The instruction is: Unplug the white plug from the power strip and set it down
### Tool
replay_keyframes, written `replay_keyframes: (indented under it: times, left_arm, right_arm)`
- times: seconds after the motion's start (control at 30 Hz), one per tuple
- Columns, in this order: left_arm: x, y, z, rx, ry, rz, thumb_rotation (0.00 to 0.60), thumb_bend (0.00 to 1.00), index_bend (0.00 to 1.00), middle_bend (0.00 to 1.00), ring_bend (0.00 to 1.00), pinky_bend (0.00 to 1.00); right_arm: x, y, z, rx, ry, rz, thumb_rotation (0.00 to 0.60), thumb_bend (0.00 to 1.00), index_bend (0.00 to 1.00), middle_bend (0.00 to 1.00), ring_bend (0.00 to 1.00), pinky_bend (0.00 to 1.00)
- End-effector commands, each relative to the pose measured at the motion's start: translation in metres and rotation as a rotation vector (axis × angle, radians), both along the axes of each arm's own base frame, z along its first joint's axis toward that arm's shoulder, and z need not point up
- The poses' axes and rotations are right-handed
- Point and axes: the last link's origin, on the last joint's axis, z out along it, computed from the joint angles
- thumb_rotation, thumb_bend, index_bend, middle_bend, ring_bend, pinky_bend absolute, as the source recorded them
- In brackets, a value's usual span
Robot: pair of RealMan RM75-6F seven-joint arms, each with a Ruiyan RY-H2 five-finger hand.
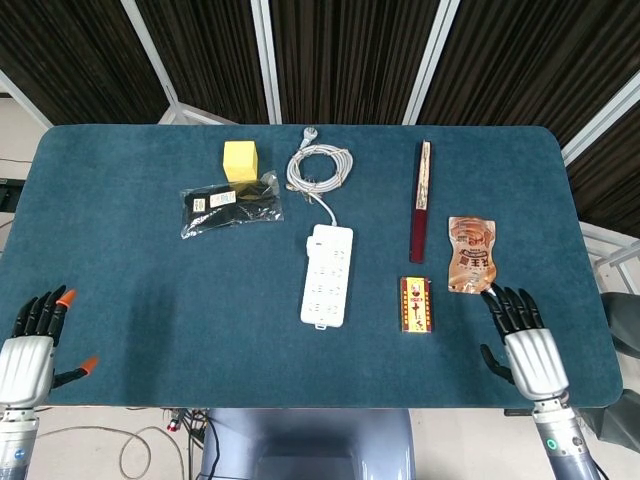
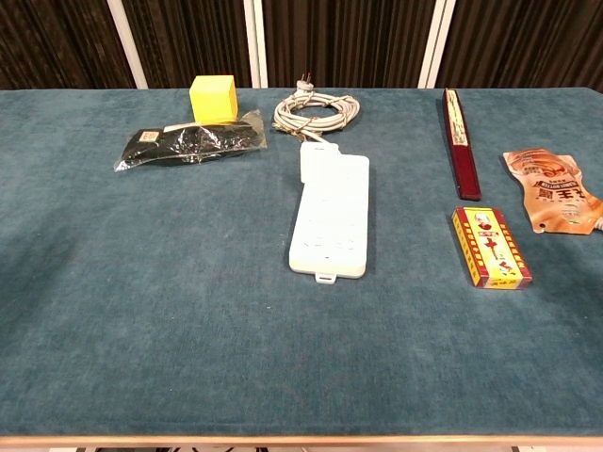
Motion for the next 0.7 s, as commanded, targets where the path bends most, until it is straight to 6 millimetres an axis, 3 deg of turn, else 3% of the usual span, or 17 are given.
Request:
replay_keyframes:
  times: [0.03, 0.2, 0.37, 0.5, 0.7]
  left_arm:
    - [0.006, 0.013, -0.001, -0.004, -0.004, -0.012, 0.6, 0.0, 0.01, 0.0, 0.01, 0.06]
    - [0.027, 0.042, -0.007, -0.045, -0.022, -0.05, 0.6, 0.0, 0.01, 0.0, 0.01, 0.06]
    - [0.066, 0.078, -0.016, -0.093, -0.055, -0.123, 0.6, 0.0, 0.02, 0.0, 0.01, 0.06]
    - [0.094, 0.105, -0.019, -0.119, -0.061, -0.168, 0.6, 0.04, 0.03, 0.0, 0.01, 0.06]
    - [0.142, 0.146, -0.028, -0.159, -0.044, -0.229, 0.6, 0.06, 0.05, 0.01, 0.01, 0.06]
  right_arm:
    - [0.015, -0.01, -0.004, 0.021, 0.028, 0.061, 0.6, 0.43, 0.0, 0.0, 0.0, 0.0]
    - [0.051, -0.023, -0.02, 0.087, 0.073, 0.17, 0.6, 0.43, 0.0, 0.0, 0.0, 0.0]
    - [0.085, -0.032, -0.047, 0.167, 0.114, 0.242, 0.6, 0.44, 0.0, 0.0, 0.0, 0.0]
    - [0.107, -0.036, -0.065, 0.21, 0.123, 0.278, 0.6, 0.5, 0.0, 0.0, 0.0, 0.0]
    - [0.129, -0.041, -0.095, 0.275, 0.12, 0.294, 0.6, 0.51, 0.0, 0.0, 0.0, 0.0]
